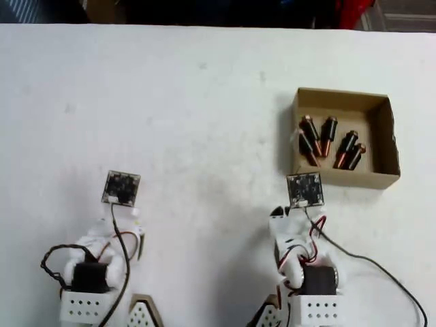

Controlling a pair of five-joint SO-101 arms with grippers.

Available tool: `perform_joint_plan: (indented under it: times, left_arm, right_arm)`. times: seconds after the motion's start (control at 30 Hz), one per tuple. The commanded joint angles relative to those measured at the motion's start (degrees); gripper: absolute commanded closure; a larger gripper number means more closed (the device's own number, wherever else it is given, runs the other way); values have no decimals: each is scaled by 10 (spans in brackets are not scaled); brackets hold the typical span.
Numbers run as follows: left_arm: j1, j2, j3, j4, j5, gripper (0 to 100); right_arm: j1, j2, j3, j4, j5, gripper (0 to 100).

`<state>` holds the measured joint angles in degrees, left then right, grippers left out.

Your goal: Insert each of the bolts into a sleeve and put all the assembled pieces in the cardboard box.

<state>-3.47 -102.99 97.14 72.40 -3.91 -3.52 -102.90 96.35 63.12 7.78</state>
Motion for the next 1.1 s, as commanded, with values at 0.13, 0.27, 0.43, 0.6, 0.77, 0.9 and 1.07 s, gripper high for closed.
perform_joint_plan:
  times: [0.13,0.27,0.43,0.6,0.77,0.9,1.07]
  left_arm:
    - [-5,-3,-1,6,2,976]
    - [-5,-3,-1,6,3,976]
    - [-5,-3,-1,6,2,976]
    - [-5,-3,-1,6,2,976]
    - [-5,-3,-1,6,2,976]
    - [-5,-3,-1,6,2,976]
    - [-5,-3,-1,6,2,976]
  right_arm:
    - [-7,-2,5,59,-11,981]
    - [-7,-2,5,72,-47,981]
    - [-3,-2,5,86,-40,981]
    - [-2,-2,5,95,-20,981]
    - [-3,-2,5,95,-19,979]
    - [-3,-2,5,95,-19,980]
    - [-3,-2,5,95,-19,980]
